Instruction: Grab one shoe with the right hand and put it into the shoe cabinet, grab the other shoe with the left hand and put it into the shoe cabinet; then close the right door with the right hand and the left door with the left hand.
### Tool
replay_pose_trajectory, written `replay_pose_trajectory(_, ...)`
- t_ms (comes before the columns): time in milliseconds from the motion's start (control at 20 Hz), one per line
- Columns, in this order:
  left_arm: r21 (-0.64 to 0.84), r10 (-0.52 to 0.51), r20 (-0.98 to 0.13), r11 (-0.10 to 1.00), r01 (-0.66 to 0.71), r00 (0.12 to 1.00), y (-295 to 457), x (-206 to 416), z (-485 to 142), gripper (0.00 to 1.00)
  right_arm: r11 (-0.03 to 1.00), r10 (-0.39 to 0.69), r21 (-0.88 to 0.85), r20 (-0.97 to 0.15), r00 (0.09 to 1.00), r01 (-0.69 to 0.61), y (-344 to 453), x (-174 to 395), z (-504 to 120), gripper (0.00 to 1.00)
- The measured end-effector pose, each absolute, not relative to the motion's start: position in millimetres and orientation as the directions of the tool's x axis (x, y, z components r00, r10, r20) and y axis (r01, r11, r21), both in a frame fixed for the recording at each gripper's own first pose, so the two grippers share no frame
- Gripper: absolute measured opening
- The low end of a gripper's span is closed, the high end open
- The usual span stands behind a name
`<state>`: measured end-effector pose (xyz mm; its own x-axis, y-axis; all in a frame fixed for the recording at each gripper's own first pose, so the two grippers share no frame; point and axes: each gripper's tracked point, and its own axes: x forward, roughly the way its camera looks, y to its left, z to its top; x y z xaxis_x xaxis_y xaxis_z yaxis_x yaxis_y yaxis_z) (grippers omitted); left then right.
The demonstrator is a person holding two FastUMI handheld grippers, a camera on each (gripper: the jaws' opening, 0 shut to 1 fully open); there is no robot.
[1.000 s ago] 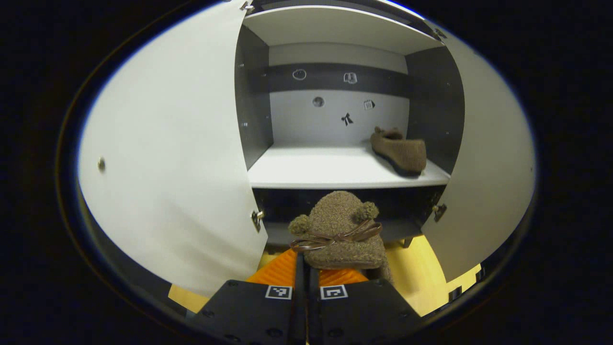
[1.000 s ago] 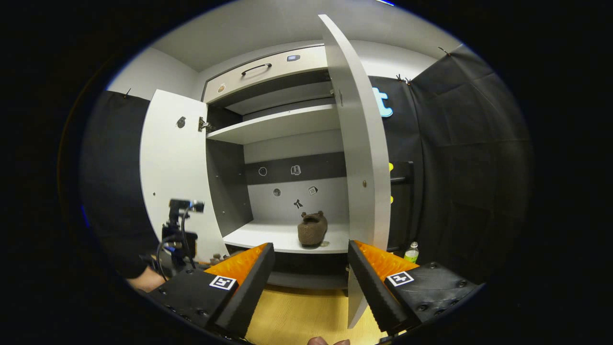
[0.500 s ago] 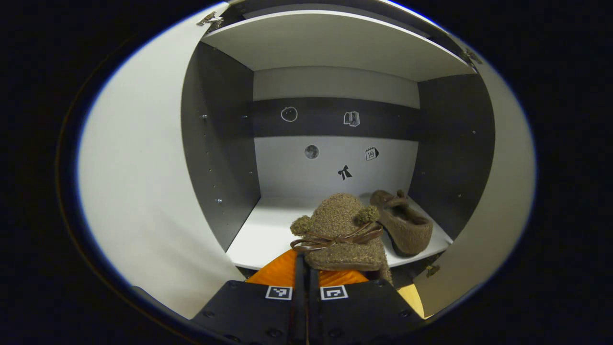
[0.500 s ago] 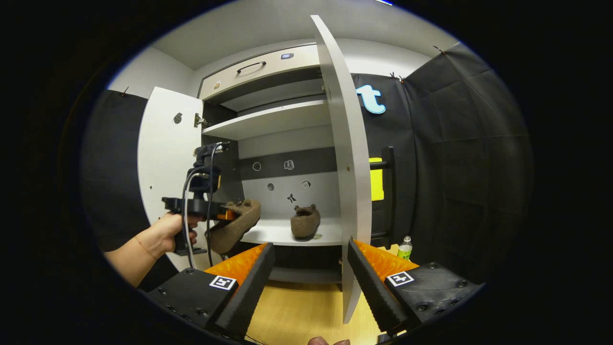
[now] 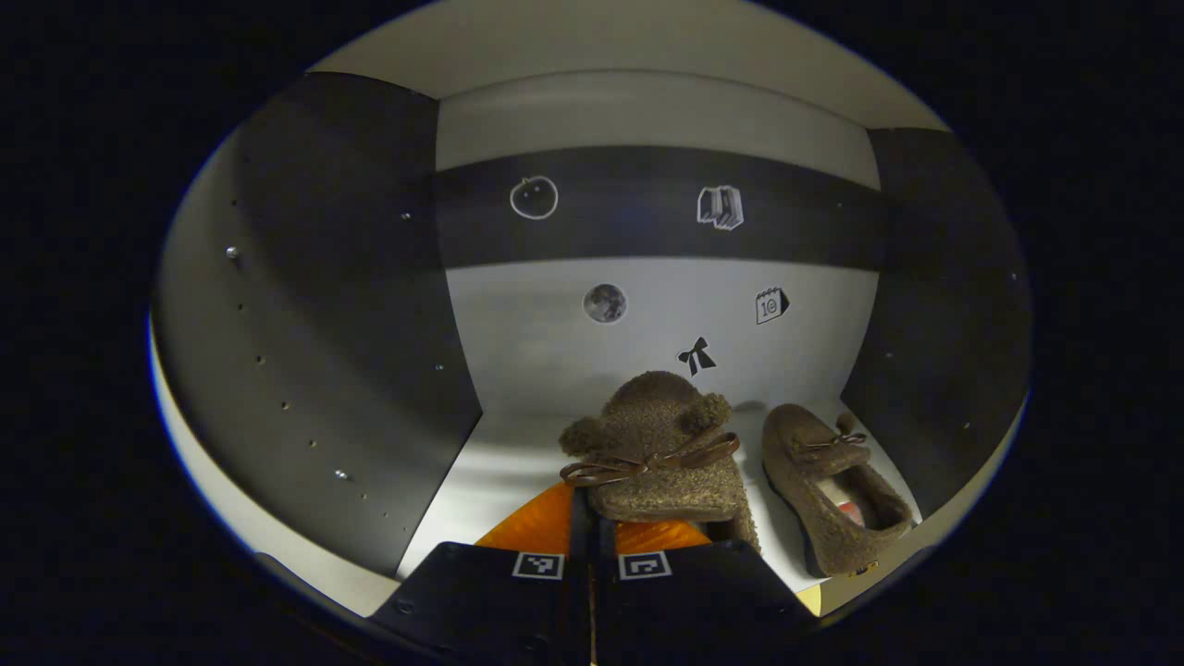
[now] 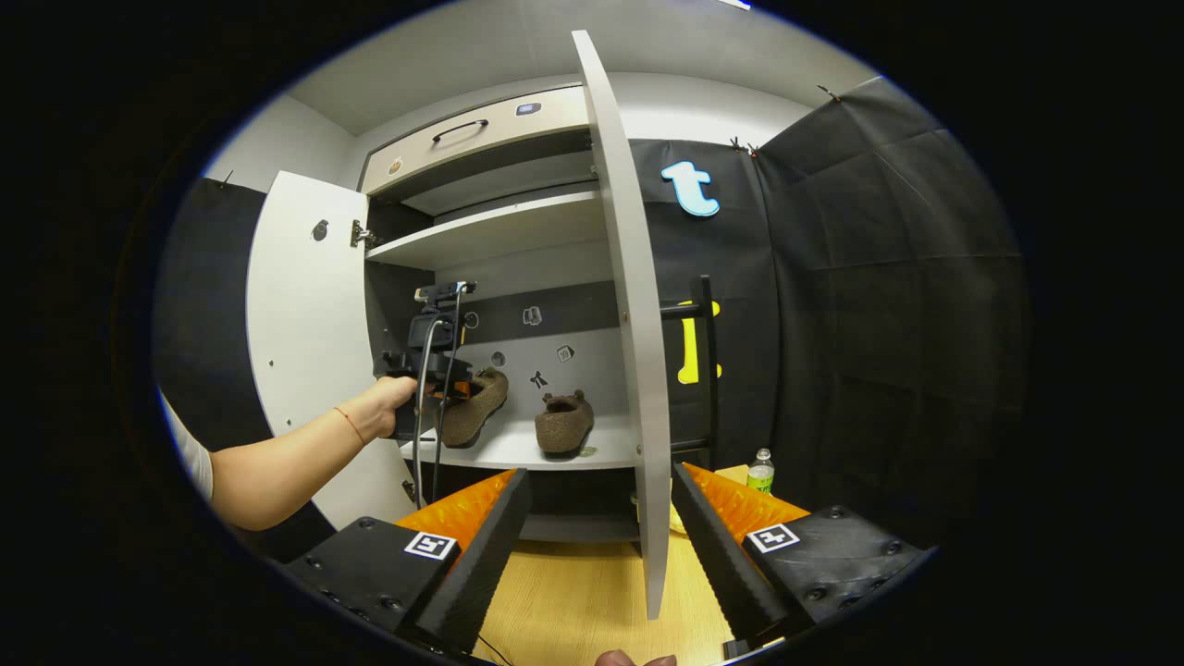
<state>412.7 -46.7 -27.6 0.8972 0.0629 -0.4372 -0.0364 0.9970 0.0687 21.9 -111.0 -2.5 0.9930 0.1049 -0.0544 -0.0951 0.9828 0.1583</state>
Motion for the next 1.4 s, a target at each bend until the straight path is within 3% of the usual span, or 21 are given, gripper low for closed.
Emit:
replay_pose_trajectory(450, 0.135, 0.106, -0.560, 0.990, -0.037, 0.821, -47.2, 443.1, -76.0, 0.07, 0.986, 0.072, 0.154, -0.058, 0.996, -0.062, -125.8, 16.0, -2.0, 0.98)
replay_pose_trajectory(600, 0.147, 0.105, -0.580, 0.989, -0.024, 0.808, -47.1, 439.3, -79.9, 0.18, 0.986, 0.062, 0.155, -0.061, 0.996, -0.052, -132.4, 12.4, -3.0, 0.98)
replay_pose_trajectory(700, 0.146, 0.100, -0.579, 0.989, -0.018, 0.809, -48.2, 435.2, -76.6, 0.17, 0.985, 0.059, 0.164, -0.068, 0.996, -0.047, -137.3, 10.5, -4.8, 0.98)
replay_pose_trajectory(850, 0.137, 0.072, -0.556, 0.990, 0.006, 0.828, -54.9, 425.6, -65.8, 0.36, 0.983, 0.054, 0.180, -0.071, 0.996, -0.040, -142.8, 8.3, -4.7, 0.98)
replay_pose_trajectory(900, 0.147, 0.072, -0.546, 0.989, 0.011, 0.835, -56.5, 421.0, -61.1, 0.51, 0.983, 0.051, 0.181, -0.072, 0.996, -0.037, -144.3, 6.4, -5.5, 0.98)
replay_pose_trajectory(1050, 0.177, 0.069, -0.493, 0.984, 0.022, 0.867, -62.3, 405.7, -45.2, 0.66, 0.982, 0.050, 0.185, -0.073, 0.996, -0.036, -147.9, 2.4, -4.1, 0.98)
replay_pose_trajectory(1200, 0.177, 0.028, -0.451, 0.983, 0.058, 0.892, -73.3, 385.2, -31.7, 0.91, 0.982, 0.039, 0.188, -0.073, 0.997, -0.025, -155.6, -1.5, -2.8, 0.98)
replay_pose_trajectory(1400, 0.211, 0.019, -0.357, 0.976, 0.061, 0.934, -74.8, 349.4, -2.4, 0.96, 0.981, 0.013, 0.196, -0.075, 0.997, 0.002, -171.8, -3.6, -1.3, 0.98)
